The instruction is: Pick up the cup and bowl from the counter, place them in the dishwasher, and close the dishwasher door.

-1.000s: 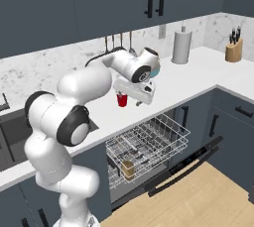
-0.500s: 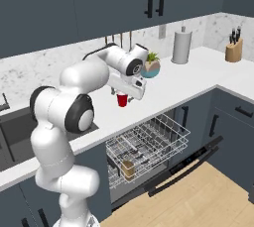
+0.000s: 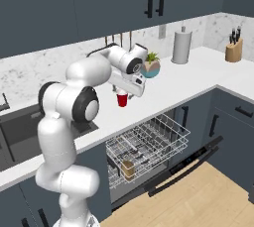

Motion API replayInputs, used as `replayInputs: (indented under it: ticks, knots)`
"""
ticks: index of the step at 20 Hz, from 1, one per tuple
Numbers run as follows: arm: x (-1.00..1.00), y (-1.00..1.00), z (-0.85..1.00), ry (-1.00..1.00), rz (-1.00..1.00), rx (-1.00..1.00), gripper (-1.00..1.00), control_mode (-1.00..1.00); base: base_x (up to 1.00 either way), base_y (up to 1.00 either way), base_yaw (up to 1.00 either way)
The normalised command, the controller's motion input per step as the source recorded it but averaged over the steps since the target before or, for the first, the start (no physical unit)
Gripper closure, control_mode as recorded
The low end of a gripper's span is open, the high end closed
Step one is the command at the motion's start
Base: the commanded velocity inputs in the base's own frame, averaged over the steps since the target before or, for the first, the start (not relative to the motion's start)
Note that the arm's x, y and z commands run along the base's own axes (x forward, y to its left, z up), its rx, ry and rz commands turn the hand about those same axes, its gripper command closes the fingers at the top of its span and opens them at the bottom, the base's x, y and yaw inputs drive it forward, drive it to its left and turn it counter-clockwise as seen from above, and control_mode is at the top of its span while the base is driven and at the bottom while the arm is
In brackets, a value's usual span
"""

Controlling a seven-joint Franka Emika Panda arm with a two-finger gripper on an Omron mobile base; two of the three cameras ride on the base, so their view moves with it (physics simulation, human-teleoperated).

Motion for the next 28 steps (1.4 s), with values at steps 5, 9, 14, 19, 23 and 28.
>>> replayInputs:
  ticks: [5, 9, 14, 19, 23, 28]
  knots:
    - [0.51, 0.08, -0.07, -0.01, 0.0, 0.0, -1.0, -1.0, 0.0, 0.0, 0.0]
    - [0.44, 0.19, -0.22, 0.0, 0.0, 0.0, -1.0, -1.0, 0.0, 0.0, 0.0]
    - [0.48, 0.09, -0.31, 0.0, 0.0, 0.0, -1.0, -1.0, 0.0, 0.0, 0.0]
    - [0.51, 0.06, -0.3, 0.0, 0.0, 0.0, -1.0, -1.0, 0.0, 0.0, 0.0]
    - [0.55, 0.06, -0.29, 0.0, 0.0, 0.0, -1.0, -1.0, 0.0, 0.0, 0.0]
    - [0.41, 0.01, -0.25, 0.0, 0.0, 0.0, -1.0, -1.0, 0.0, 0.0, 0.0]
